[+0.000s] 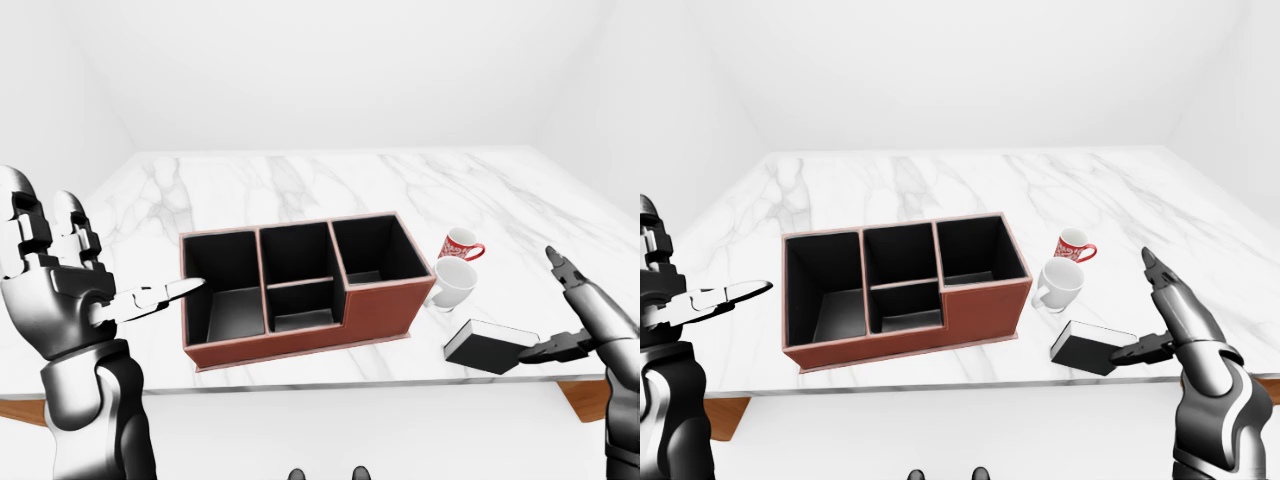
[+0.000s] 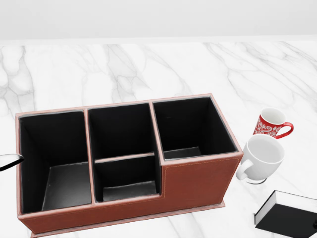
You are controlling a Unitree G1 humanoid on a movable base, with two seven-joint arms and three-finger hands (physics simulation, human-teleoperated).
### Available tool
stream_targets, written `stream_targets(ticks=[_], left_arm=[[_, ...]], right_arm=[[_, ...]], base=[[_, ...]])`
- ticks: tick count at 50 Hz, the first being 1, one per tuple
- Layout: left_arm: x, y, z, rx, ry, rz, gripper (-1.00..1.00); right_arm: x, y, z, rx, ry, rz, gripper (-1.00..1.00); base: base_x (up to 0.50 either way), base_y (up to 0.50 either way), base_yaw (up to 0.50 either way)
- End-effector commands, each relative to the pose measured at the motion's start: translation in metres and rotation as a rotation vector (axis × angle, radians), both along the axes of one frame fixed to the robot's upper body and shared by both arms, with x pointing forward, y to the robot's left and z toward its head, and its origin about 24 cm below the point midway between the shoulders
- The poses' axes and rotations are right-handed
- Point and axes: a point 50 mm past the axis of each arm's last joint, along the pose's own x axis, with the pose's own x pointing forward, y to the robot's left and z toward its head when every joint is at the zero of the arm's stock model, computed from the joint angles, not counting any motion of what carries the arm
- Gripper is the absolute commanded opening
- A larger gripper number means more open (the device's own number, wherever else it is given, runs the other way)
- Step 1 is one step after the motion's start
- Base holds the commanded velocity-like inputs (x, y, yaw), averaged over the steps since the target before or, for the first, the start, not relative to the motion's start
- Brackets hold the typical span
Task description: Pick up the book and place it in the right compartment of the caddy.
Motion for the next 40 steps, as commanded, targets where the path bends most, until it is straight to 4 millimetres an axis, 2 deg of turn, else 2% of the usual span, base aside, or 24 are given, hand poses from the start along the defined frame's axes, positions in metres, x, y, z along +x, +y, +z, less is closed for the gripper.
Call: stream_targets(ticks=[1,10,23,40], left_arm=[[0.000,0.000,0.000,-0.001,0.002,-0.002,1.00],[0.000,0.000,0.000,-0.001,0.000,-0.003,1.00],[0.001,-0.001,-0.001,-0.003,0.006,-0.004,1.00],[0.001,-0.002,-0.004,-0.003,0.016,-0.005,1.00]], right_arm=[[0.011,0.010,-0.011,-0.008,0.027,0.028,1.00],[0.018,0.024,-0.017,-0.021,0.045,0.071,1.00],[0.017,0.030,-0.031,-0.031,0.089,0.096,1.00],[0.012,0.024,-0.044,-0.022,0.122,0.079,1.00]], base=[[0.00,0.00,0.00],[0.00,0.00,0.00],[0.00,0.00,0.00],[0.00,0.00,0.00]])
